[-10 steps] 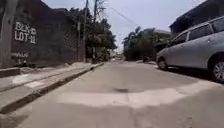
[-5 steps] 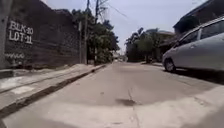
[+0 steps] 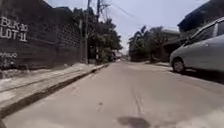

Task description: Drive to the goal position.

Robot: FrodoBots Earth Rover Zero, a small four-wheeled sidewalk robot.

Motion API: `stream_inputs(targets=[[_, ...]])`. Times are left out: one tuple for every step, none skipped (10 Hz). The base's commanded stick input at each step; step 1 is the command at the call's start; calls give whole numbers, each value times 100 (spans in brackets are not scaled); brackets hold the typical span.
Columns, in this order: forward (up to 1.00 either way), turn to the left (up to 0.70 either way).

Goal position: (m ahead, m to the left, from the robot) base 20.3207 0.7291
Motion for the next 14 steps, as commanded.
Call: stream_inputs(targets=[[100,2],[100,2],[100,2],[100,2],[100,2],[100,-21],[100,-29],[100,-31],[100,-34],[100,-36],[100,-36],[100,2],[100,2],[100,2]])
